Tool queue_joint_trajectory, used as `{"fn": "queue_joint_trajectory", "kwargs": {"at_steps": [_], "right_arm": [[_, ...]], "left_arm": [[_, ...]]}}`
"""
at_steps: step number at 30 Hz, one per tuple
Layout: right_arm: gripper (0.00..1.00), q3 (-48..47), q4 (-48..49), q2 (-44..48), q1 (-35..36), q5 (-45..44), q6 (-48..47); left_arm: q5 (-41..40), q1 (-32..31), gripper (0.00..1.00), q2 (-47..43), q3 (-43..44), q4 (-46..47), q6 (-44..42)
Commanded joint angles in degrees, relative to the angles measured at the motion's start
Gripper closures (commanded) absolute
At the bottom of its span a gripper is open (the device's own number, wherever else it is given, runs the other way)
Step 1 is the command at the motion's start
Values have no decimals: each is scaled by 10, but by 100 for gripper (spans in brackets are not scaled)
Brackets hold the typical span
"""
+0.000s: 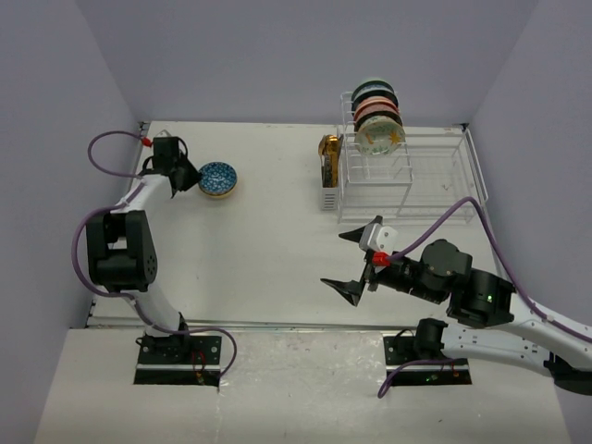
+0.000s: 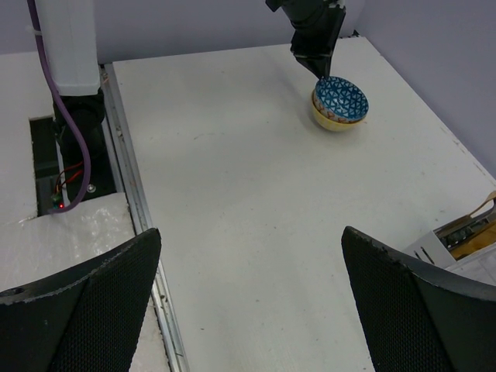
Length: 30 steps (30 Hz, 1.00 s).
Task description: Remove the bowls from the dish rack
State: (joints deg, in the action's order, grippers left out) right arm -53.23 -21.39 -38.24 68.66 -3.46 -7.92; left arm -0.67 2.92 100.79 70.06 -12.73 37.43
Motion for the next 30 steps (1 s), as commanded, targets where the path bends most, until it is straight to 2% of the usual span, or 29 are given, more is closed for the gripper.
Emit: {"fn": "queue_joint_trajectory", "kwargs": {"at_steps": [1, 9, 13, 15, 16, 17, 18, 19, 21, 22, 24, 25, 30], "right_arm": [[1, 0, 23, -3, 1, 2, 3], [1, 5, 25, -9, 1, -5, 5], [1, 2, 26, -11, 1, -19, 9], [1, -4, 29, -23, -3, -71, 32], [1, -9, 30, -30, -7, -101, 47], [1, -26, 31, -48, -29, -175, 71], [1, -35, 30, -58, -49, -198, 140], [1, -52, 29, -65, -109, -201, 170], [1, -63, 29, -69, -184, -122, 251], [1, -77, 30, -70, -253, -97, 279], [1, -89, 41, -71, -319, -82, 358], [1, -93, 48, -71, -331, -95, 387], [1, -68, 119, -67, -401, -138, 568]], "left_arm": [[0, -2, 83, -24, -25, 17, 8], [4, -2, 89, -13, -40, 22, 11], [-8, -2, 85, -54, -35, 16, 7], [-14, -2, 80, -79, -20, -1, 2], [-13, -3, 71, -102, -19, -2, 0], [-11, -3, 66, -115, -17, -6, -3], [-11, -3, 60, -130, -13, -10, -5], [-10, -5, 42, -159, -12, -13, -7], [4, -9, 20, -195, -13, -31, -16], [4, -19, 0, -235, -18, -37, -28], [4, -31, 0, -310, -31, -55, -43], [4, -50, 0, -336, -54, -60, -52], [4, -59, 0, -529, -145, -91, -73]]}}
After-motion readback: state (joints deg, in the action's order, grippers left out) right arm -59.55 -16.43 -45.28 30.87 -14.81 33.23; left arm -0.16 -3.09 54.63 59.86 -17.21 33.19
